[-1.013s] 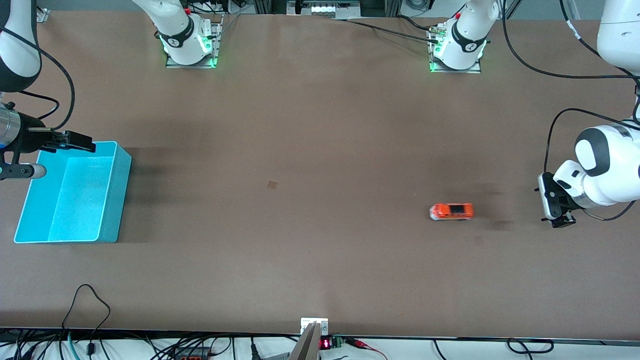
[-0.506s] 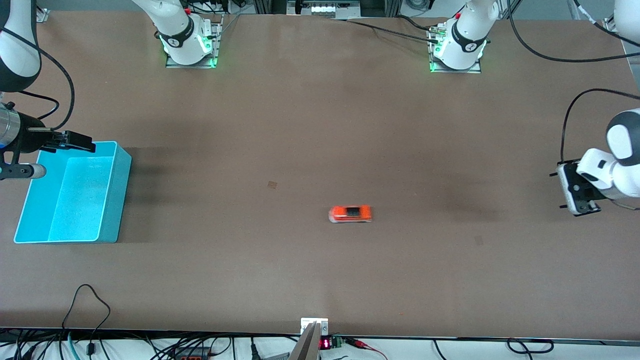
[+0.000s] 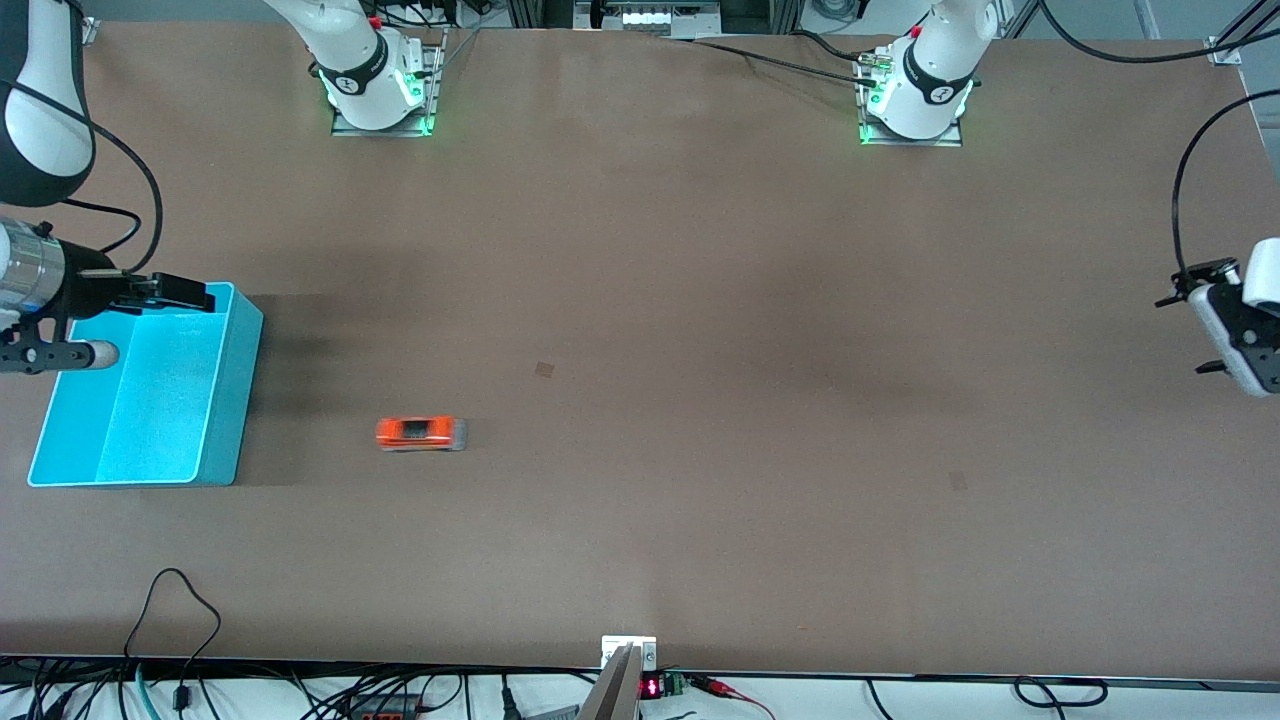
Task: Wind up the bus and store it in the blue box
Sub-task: 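Move the right gripper toward the rolling bus while the left gripper withdraws, then lower the right gripper and grasp the orange bus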
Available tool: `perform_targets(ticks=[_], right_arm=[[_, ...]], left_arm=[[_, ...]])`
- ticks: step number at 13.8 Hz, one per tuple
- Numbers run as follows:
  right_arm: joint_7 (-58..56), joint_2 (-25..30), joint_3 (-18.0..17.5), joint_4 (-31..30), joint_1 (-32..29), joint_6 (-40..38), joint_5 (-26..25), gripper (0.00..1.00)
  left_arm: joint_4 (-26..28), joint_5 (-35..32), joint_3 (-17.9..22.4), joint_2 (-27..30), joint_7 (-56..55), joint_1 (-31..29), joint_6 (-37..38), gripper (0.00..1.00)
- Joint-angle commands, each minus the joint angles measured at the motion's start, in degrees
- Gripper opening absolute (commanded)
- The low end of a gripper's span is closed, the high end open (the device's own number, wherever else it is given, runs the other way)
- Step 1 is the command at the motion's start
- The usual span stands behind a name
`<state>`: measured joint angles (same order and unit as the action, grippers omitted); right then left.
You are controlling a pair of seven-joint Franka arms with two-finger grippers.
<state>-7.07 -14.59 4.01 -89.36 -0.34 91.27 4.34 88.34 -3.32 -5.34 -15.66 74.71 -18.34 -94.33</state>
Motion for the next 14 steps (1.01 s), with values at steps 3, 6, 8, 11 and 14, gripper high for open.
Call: perform_targets(ticks=[3,6,8,11,14], right_arm=[[-1.63,-3.07,0.04,0.86,1.65,2.41,1.29,1.0],[-4.25,-4.39,-0.05,0.68,2.88,3.83,1.11,1.0],[-14.58,-5.44,-1.45,-0.45,2.54,8.38,0.85,1.0],[-30.59,-5.27,-3.56,-3.79,2.36,15.42,-2.91,1.0],[-49.73,-6.4,-5.4,-5.47,-0.27,22.26,-8.9,1.0]], left_arm=[[-5.1,-1.07,-1.33,-0.6,-9.12,2.43,5.91,1.0],[-7.39,-0.55,-2.4,-0.6,-20.43,2.43,10.65,1.0],[-7.48,-0.19,-4.4,-0.07,-31.5,2.43,12.94,1.0],[-7.91,-0.63,-8.28,0.55,-46.89,2.43,14.35,1.0],[-11.34,-0.1,-9.51,0.28,-56.93,2.52,17.95,1.0]])
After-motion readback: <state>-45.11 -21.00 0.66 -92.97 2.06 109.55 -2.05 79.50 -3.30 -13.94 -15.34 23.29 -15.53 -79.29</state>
